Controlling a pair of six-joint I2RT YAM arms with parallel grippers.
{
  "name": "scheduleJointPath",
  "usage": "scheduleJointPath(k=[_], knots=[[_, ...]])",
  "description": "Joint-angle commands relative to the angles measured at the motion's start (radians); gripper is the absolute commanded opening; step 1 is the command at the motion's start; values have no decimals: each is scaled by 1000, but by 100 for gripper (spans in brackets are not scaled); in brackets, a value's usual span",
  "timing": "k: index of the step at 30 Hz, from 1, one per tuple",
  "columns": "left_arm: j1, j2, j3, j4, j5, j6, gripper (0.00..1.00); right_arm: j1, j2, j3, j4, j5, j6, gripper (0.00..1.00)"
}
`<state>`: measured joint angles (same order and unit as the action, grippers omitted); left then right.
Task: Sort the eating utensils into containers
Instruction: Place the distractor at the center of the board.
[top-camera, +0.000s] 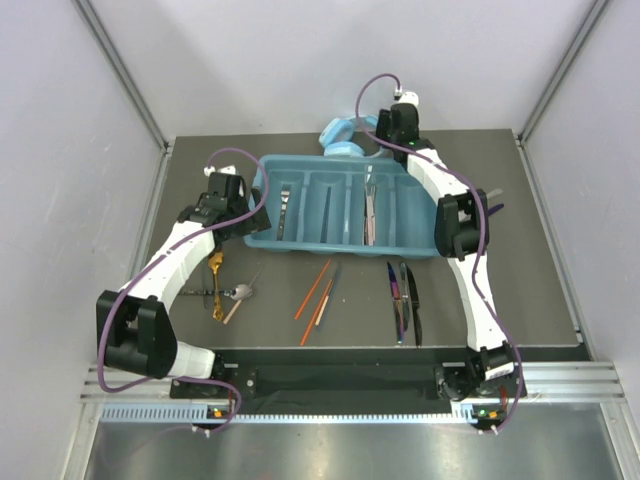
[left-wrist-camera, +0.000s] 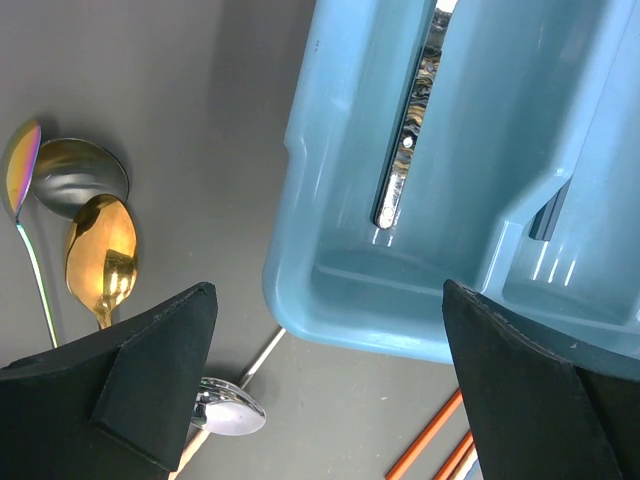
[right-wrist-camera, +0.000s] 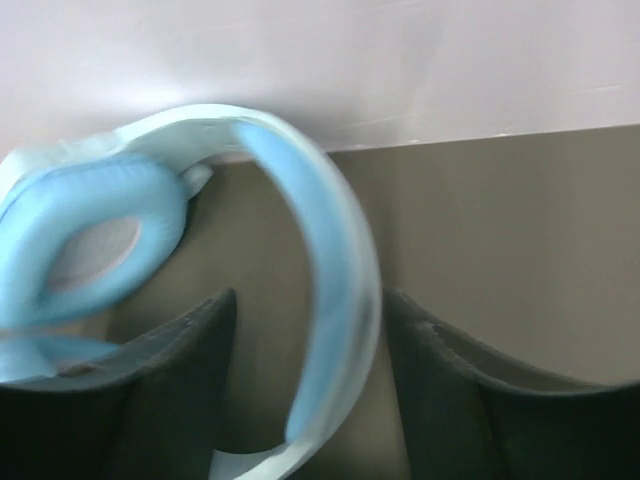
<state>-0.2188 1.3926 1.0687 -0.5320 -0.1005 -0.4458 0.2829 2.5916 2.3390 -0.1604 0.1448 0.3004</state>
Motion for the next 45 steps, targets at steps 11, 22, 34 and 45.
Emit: scheduleJointPath(k=[11,22,34,45], knots=[[-5,-3,33,7,-8,1,99,-4,-246,-206,104,-70,-52,65],[-5,115,117,-37,-76,-31,99,-19,-580,-443,113,-88,-83,68],[-7,286,146,-54,-85,-79,98,-33,-812,-796,-20,2,-63,71],[-8,309,129,-39,-94,-113,0,-90,-1119,-1245,10,42,-1,75]])
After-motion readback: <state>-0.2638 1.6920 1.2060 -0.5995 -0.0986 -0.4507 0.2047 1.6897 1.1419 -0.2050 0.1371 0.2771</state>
